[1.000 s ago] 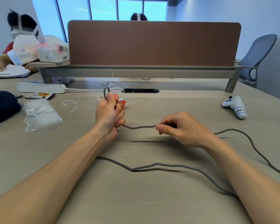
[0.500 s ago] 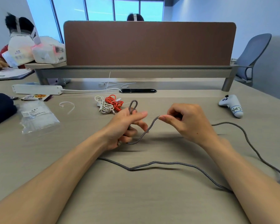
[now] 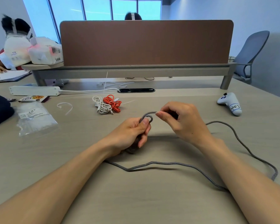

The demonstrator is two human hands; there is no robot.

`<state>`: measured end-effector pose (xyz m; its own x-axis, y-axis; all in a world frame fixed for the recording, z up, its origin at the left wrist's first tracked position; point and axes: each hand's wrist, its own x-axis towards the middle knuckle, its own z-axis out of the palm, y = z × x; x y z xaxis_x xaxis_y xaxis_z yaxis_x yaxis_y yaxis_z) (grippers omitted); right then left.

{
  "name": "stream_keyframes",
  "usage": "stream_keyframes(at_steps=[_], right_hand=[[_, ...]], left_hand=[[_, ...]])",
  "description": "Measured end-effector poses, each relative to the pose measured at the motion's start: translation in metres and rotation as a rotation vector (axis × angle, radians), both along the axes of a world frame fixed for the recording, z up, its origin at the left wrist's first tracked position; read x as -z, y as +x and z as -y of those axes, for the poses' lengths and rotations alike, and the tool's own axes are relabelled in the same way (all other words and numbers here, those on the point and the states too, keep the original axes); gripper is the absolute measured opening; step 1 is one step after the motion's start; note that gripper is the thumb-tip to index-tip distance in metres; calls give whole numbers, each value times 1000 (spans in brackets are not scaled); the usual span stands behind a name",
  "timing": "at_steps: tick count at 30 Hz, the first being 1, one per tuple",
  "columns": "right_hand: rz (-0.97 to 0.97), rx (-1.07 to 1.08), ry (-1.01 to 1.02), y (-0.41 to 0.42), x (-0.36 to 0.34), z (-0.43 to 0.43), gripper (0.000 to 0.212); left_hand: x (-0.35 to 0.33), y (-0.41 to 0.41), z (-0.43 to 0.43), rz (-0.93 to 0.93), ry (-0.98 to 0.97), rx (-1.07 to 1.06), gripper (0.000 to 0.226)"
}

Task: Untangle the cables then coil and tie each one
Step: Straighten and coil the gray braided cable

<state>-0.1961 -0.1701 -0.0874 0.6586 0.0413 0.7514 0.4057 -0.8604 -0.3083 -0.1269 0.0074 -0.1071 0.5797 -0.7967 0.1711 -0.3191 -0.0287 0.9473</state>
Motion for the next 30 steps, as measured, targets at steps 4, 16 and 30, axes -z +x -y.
stream_keyframes(at_steps=[4,16,30], right_hand=[[-131,11,81,-2,0,8,26],[-356,-121,76,0,6,-22,25],[-461,-149,35,-5,3,-26,25]], left_hand=[[-2,5,-2,-227,-196,-124,32],[-5,-3,2,-221,-286,-146,25],[-16,7,1,-314,-475,-466,28]])
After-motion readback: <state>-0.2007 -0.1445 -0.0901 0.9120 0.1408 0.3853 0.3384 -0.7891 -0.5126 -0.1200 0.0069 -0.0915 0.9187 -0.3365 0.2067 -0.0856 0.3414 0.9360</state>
